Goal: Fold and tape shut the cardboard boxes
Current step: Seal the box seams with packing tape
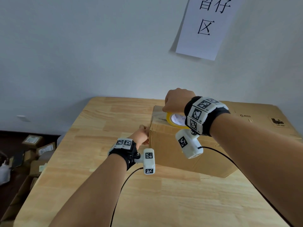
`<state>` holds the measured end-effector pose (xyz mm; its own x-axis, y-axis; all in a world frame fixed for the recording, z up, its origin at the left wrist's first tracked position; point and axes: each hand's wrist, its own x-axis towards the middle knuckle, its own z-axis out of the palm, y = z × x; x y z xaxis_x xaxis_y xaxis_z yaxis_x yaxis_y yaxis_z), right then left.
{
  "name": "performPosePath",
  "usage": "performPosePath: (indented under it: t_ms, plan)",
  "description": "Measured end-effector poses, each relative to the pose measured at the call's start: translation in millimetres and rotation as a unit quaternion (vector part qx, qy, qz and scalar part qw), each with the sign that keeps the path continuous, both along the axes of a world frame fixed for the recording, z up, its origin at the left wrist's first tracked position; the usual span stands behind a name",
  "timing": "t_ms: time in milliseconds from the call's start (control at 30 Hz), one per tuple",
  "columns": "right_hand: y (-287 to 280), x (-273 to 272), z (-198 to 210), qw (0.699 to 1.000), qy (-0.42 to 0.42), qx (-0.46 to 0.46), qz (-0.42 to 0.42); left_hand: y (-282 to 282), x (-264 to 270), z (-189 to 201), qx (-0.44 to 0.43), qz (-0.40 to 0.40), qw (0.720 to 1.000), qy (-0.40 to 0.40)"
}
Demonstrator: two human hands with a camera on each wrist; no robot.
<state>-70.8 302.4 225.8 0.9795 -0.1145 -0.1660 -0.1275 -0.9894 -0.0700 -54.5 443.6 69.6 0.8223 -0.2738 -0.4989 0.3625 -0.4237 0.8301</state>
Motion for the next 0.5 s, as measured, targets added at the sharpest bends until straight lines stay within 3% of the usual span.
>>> performPosePath:
  t_ms: [67,200,300,433,500]
  plan:
    - [0,0,0,1.000,-0.005,0.000,0.001,5,-2,-3,0.029,-0.020,0.999,0.005]
    - [-1,0,-1,1.000,0.003,0.001,0.001,10,5,16,-0.038,-0.006,0.998,-0.046]
    - [0,0,0,1.000,0.009,-0.004,0.008,2,4,39,-0.124,0.059,0.990,-0.008]
    - [-2,0,1,1.000,0.003,-0.011,0.012,-14,-1,46,-0.124,0.069,0.988,0.062]
    - [-3,0,1,1.000,0.004,-0.010,0.012,-16,1,42,-0.108,0.068,0.991,0.045]
